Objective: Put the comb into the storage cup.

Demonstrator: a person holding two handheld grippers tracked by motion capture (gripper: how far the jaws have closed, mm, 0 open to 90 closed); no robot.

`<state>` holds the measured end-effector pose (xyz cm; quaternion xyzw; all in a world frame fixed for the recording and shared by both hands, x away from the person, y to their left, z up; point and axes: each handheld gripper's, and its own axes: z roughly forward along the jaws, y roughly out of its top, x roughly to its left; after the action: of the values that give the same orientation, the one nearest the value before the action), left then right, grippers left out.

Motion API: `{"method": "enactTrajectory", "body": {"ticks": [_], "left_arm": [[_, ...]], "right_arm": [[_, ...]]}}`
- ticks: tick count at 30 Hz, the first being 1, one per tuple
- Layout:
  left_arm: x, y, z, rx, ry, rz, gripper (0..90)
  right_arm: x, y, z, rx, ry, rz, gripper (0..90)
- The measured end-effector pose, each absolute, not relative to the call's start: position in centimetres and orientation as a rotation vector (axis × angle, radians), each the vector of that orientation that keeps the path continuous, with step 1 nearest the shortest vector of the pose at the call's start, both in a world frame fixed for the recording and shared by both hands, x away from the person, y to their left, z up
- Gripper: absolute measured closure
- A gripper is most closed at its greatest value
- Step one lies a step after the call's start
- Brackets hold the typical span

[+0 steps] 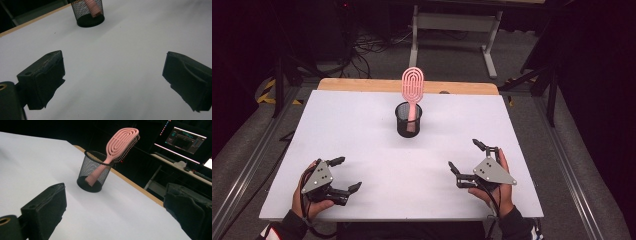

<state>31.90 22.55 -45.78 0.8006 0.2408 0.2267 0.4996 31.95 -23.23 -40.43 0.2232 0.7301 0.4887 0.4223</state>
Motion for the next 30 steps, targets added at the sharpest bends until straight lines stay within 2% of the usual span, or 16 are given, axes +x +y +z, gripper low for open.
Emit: {"method": "enactTrajectory", "body": {"ticks": [30], "left_arm": [[31.9, 22.4, -45.8, 1.944, 0.57, 0.544, 5.1]], "right_arm": [[31.2, -26.8, -43.3, 0.631, 1.874, 1.151, 3.7]]}}
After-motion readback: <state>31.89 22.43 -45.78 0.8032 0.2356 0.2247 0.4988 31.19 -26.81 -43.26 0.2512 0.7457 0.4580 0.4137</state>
